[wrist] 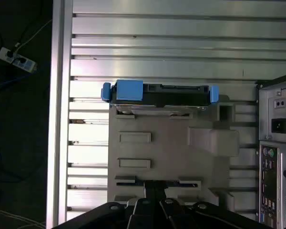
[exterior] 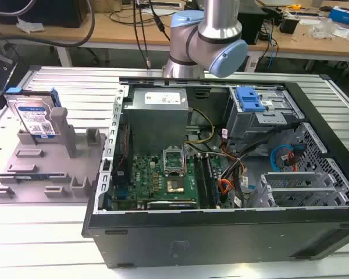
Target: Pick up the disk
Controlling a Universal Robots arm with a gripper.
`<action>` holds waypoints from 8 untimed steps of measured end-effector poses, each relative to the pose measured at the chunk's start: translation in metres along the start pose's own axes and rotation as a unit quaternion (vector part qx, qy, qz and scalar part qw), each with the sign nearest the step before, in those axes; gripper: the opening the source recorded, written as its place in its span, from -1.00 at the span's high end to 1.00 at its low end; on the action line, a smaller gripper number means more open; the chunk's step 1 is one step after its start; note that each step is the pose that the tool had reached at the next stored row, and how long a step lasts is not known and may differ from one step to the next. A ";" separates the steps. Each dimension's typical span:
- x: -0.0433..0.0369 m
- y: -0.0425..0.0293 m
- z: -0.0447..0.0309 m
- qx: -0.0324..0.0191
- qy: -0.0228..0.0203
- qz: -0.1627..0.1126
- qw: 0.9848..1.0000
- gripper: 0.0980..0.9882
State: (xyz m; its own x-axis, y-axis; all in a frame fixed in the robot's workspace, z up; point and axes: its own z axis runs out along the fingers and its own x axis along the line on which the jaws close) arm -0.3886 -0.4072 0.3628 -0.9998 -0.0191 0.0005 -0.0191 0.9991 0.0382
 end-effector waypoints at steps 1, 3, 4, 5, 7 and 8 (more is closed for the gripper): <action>0.0000 0.0000 0.0000 0.000 0.000 0.000 1.000 0.98; 0.0000 0.0000 0.0000 0.000 0.000 0.000 1.000 0.98; 0.0000 0.0000 0.0000 0.000 0.000 0.000 1.000 0.98; 0.0000 0.0000 0.0000 0.000 0.000 -0.001 1.000 0.98; 0.0001 0.0000 0.0001 0.000 0.001 -0.018 1.000 0.98; 0.0000 0.0000 0.0001 0.000 0.001 -0.032 1.000 0.98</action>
State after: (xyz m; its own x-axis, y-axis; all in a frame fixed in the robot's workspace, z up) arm -0.3886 -0.4072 0.3627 -0.9966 -0.0823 0.0004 -0.0822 0.9959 0.0383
